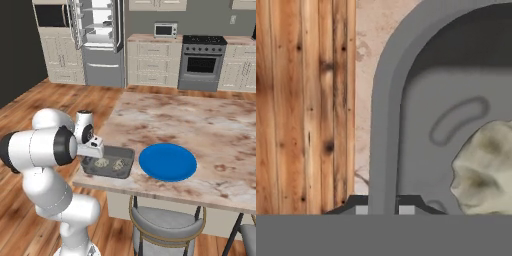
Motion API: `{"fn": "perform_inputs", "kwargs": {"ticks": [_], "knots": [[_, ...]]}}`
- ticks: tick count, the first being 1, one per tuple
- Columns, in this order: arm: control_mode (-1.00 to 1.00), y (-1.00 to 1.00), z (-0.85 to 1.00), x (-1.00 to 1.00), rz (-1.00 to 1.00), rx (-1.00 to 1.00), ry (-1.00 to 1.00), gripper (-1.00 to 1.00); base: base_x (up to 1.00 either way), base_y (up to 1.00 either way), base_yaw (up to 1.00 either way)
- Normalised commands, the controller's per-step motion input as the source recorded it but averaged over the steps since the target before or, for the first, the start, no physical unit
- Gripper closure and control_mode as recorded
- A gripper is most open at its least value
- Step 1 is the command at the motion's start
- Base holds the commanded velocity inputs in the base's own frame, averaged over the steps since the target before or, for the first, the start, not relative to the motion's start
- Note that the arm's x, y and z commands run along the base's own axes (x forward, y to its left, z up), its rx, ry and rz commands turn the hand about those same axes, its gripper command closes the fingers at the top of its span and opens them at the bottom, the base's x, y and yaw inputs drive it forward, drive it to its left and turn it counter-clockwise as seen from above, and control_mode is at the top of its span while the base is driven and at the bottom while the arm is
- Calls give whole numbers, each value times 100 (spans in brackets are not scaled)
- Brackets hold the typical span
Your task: Place two dumplings into each of the tupperware containers and then place the containers in the fridge.
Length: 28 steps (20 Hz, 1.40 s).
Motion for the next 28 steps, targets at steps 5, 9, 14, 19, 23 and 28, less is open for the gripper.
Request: {"fn": "perform_inputs", "kwargs": {"ticks": [5, 9, 14, 19, 23, 28], "knots": [[-100, -8, 27, 0, 5, 0, -3, 100, 0, 0, 0], [-100, 0, 67, -4, 12, 0, 0, 100, 0, 0, 0], [-100, 1, 68, -1, 19, 0, 0, 100, 0, 0, 0], [-100, 12, 52, -19, 39, 0, 1, 100, 0, 0, 0], [-100, -1, 21, -39, 52, 0, 0, 100, 0, 0, 0], [-100, -15, 8, -38, 55, 0, -9, 100, 0, 0, 0]]}}
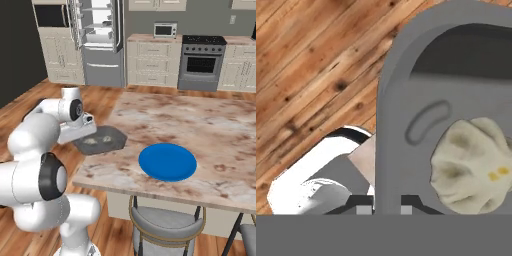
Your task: Place two dumplings into each of the tupperware containers and then place the containers in the fridge.
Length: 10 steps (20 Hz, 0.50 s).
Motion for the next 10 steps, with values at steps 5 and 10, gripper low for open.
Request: {"fn": "perform_inputs", "kwargs": {"ticks": [5, 10], "knots": [[-100, -20, 7, -23, 62, 1, -27, 100, 0, 0, 0], [-100, -29, 22, -29, 59, 0, -18, 100, 0, 0, 0]]}}
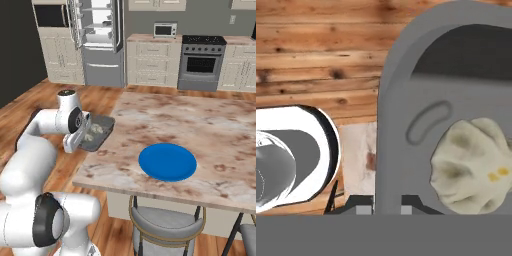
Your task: Place two dumplings into each of the tupperware containers and then place the containers in the fridge.
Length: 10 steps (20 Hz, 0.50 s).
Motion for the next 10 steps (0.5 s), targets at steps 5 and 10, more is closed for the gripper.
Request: {"fn": "perform_inputs", "kwargs": {"ticks": [5, 10], "knots": [[-100, -26, 29, -45, 38, 0, -4, 100, 0, 0, 0], [-100, -4, 41, -19, 5, 0, 6, 100, 0, 0, 0]]}}
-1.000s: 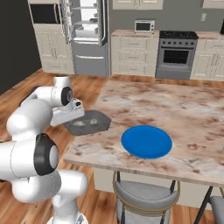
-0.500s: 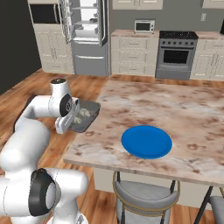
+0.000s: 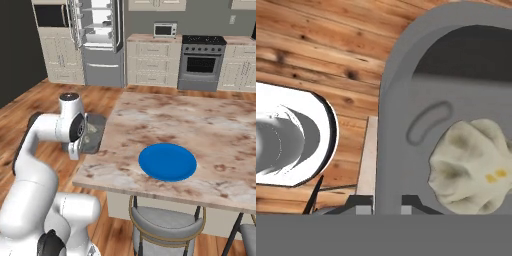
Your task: Place two dumplings into each of the tupperware containers and then place the containers in the fridge.
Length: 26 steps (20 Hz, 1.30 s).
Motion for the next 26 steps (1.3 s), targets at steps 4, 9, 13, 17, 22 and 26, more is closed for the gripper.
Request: {"fn": "perform_inputs", "kwargs": {"ticks": [4, 9, 13, 17, 22, 26], "knots": [[-100, -4, 42, -18, 0, -3, 3, 100, 0, 0, 0], [-100, -21, 29, -26, -19, -2, 10, 100, 0, 0, 0], [-100, -31, 17, -13, -14, 0, 8, 100, 0, 0, 0], [-100, -12, 7, -24, 0, 0, 1, 100, 0, 0, 0], [-100, -2, 2, -62, 2, 0, -14, 100, 0, 0, 0], [-100, 0, 9, -46, 0, -1, -15, 100, 0, 0, 0]]}}
